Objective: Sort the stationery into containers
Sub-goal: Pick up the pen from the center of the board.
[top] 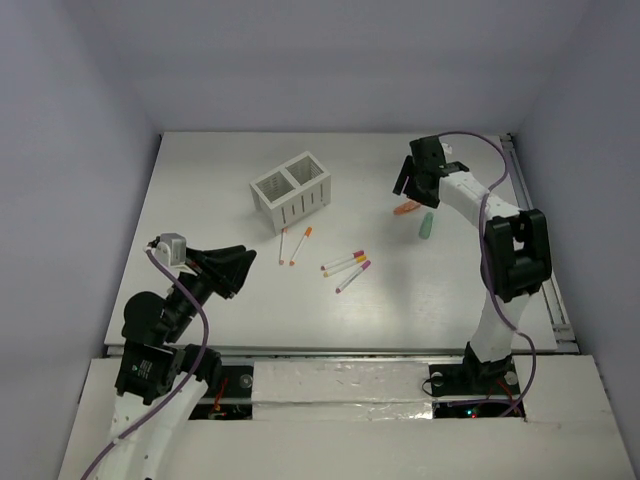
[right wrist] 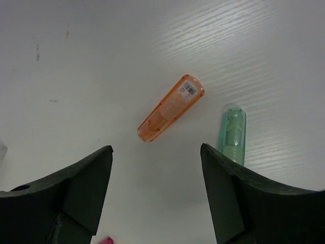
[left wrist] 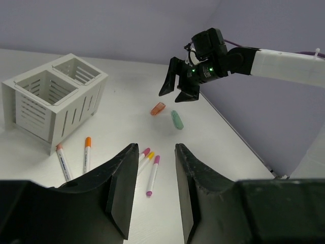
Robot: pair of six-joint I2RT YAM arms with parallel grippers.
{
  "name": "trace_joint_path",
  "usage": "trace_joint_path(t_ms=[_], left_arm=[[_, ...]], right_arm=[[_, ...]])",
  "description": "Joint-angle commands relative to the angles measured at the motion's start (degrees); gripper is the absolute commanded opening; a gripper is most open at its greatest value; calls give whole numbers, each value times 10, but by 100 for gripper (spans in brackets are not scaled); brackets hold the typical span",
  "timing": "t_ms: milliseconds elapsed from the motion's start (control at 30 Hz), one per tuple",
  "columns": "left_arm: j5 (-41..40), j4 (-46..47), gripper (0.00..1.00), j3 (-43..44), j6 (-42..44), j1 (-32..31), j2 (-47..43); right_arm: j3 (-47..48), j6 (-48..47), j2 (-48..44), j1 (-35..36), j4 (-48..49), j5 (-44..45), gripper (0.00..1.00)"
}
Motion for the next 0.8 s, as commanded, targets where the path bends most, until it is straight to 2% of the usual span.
trace_joint_path(t_ms=[0,300,533,767], left_arm=[[-1,21,32,4,1,4,-10],[2,22,32,4,4,-2,-14],[2,20,32,4,4,-7,-18],[2,20,32,5,5,-12,-17]], right_arm=[[51,35,18,-5,-15,-4,75],[122,74,97,-16,-62,7,75],[89,97,100,-16,-54,44,70],[122,103,146,-16,-65,42,64]])
